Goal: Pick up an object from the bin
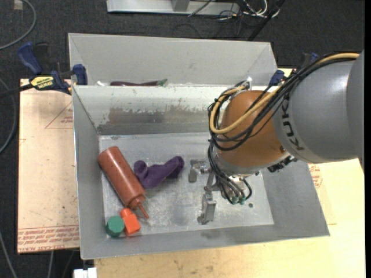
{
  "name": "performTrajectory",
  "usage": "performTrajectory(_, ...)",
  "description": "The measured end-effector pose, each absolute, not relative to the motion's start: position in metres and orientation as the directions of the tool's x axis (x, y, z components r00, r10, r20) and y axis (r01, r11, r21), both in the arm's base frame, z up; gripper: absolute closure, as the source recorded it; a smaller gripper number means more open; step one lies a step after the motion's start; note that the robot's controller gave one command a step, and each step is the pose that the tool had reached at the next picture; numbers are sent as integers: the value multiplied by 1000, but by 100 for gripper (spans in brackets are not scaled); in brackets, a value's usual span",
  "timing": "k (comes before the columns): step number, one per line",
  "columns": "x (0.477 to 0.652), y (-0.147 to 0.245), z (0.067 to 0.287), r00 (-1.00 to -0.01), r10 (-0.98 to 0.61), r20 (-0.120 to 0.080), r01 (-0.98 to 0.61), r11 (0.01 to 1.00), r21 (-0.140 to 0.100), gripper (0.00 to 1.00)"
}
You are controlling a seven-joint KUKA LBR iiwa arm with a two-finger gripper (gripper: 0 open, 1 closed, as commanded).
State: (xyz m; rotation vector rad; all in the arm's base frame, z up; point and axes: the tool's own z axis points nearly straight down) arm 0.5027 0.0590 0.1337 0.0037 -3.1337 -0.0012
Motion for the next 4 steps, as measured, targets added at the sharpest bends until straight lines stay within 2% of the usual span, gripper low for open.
performTrajectory(1, 505, 59, 138, -1000, -1, 0, -1, 1000, 1, 0)
performTrajectory(2, 524, 38, 161, -991, -137, 11, -137, 991, 5, 0)
performTrajectory(3, 535, 25, 222, -960, -280, 4, -280, 960, -1, 0)
performTrajectory(4, 539, 6, 240, -970, -244, -3, -244, 970, 6, 0)
